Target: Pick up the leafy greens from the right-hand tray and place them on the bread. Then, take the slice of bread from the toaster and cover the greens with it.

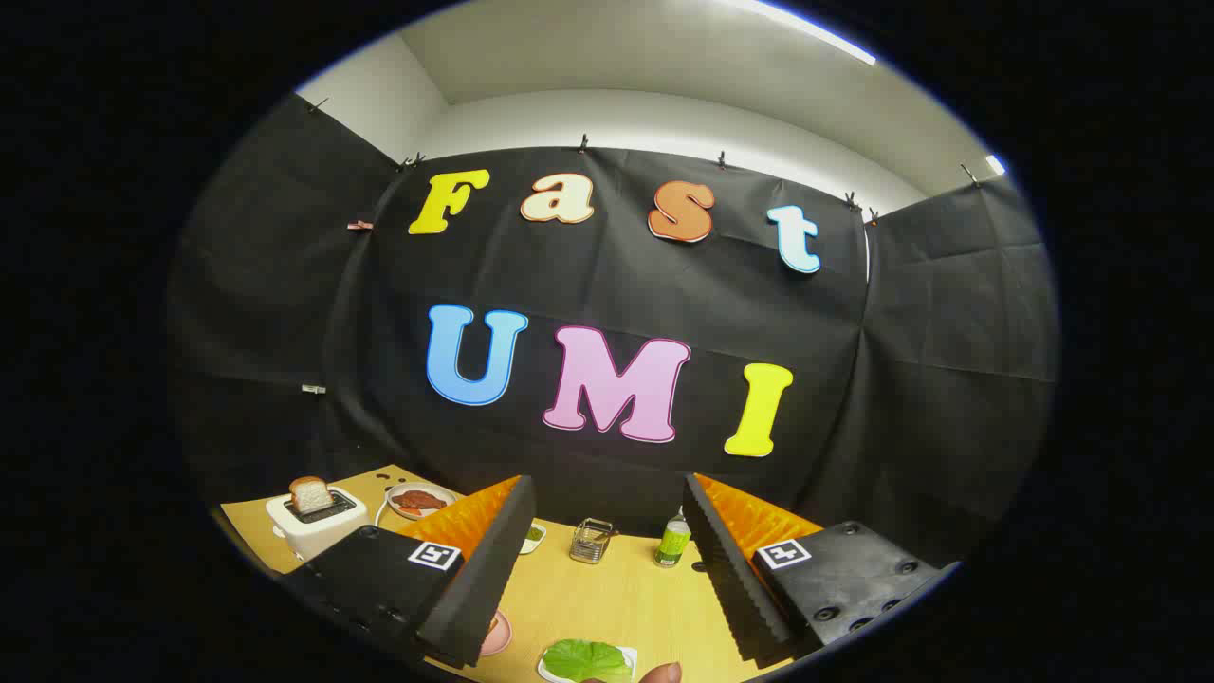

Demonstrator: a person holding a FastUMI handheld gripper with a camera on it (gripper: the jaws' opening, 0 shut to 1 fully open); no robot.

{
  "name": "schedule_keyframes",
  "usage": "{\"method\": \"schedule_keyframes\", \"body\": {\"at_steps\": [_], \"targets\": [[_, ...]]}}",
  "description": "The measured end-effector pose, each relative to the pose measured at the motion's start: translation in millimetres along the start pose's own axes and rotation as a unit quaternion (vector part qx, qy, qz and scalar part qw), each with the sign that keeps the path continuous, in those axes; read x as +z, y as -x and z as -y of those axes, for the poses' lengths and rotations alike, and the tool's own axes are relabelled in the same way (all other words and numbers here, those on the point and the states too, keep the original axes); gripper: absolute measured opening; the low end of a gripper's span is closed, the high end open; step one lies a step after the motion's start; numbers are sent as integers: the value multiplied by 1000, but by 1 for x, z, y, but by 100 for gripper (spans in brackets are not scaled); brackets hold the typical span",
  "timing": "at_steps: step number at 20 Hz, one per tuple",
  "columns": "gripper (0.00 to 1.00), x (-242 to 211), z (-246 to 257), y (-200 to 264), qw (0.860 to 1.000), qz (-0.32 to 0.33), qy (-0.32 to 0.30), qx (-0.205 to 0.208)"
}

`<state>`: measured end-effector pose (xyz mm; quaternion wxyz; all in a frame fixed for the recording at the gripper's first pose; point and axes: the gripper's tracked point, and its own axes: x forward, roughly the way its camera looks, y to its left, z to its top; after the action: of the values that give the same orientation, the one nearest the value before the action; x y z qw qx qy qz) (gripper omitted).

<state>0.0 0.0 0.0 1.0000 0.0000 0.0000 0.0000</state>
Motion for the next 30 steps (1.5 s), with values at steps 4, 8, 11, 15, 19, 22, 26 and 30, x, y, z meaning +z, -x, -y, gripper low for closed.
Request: {"method": "schedule_keyframes", "body": {"at_steps": [4,8,11,15,19,22,26,30], "targets": [[97,-1,-3,2,1000,-3,2,1],[97,-1,-3,4,1000,-7,1,-1],[97,1,-3,4,1000,-5,6,-1],[97,-1,-2,5,1000,-6,6,-1],[97,-1,-2,5,1000,-7,3,1],[97,-10,-7,2,999,-19,14,26],[97,-59,-11,1,992,-85,34,87],[97,-129,-13,6,973,-168,55,147]]}}
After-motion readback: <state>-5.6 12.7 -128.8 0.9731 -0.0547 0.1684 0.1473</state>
